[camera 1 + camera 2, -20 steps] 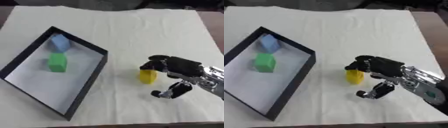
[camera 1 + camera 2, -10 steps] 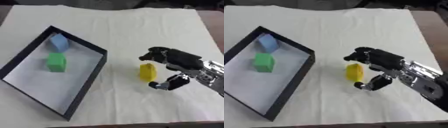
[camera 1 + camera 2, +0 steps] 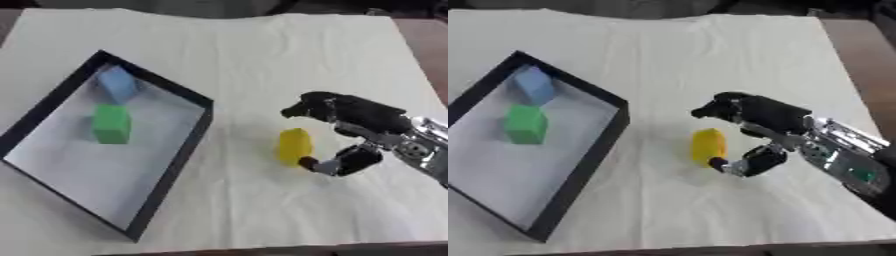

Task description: Pick up objects on the table and place them in the box.

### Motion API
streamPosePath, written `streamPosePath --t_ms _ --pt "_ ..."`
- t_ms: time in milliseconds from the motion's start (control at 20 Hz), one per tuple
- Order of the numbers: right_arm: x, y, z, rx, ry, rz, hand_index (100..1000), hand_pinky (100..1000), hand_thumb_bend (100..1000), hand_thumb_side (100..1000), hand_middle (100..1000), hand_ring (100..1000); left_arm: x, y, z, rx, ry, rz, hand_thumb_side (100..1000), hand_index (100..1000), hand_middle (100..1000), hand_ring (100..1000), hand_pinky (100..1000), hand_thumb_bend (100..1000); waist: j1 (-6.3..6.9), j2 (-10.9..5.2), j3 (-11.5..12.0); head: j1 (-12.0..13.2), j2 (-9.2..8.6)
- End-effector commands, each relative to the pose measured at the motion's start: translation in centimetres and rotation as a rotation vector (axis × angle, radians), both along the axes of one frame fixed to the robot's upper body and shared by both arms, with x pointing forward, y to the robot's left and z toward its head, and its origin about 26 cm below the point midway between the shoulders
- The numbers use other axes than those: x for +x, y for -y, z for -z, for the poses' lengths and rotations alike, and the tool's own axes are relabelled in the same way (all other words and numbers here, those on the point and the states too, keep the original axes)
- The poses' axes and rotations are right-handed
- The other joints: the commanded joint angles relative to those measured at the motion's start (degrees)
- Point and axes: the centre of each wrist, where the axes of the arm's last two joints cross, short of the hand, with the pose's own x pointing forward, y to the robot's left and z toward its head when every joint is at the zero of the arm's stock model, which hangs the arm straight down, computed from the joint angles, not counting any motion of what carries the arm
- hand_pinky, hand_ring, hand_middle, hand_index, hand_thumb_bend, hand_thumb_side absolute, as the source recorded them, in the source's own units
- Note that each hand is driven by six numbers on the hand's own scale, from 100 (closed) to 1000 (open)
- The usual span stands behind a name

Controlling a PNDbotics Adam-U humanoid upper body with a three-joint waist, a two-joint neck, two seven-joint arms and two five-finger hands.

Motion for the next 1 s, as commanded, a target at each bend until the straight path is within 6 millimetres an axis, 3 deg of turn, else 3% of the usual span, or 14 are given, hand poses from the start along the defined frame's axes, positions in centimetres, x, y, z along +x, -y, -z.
streamPosePath --t_ms 50,1000 --pt "0.09 0.24 -0.88 -0.021 -0.009 0.022 957 953 329 381 805 800 -0.56 -0.61 -1.31 0.03 0.026 -0.023 611 818 802 658 894 118 0.05 0.18 -0.2 0.1 -0.1" --pt "0.66 -0.37 -1.15 -0.06 -0.062 0.032 950 941 356 370 796 797 -0.39 -0.47 -1.13 0.025 0.018 -0.017 624 817 803 655 899 107 -0.02 0.99 0.2 0.3 -0.1"
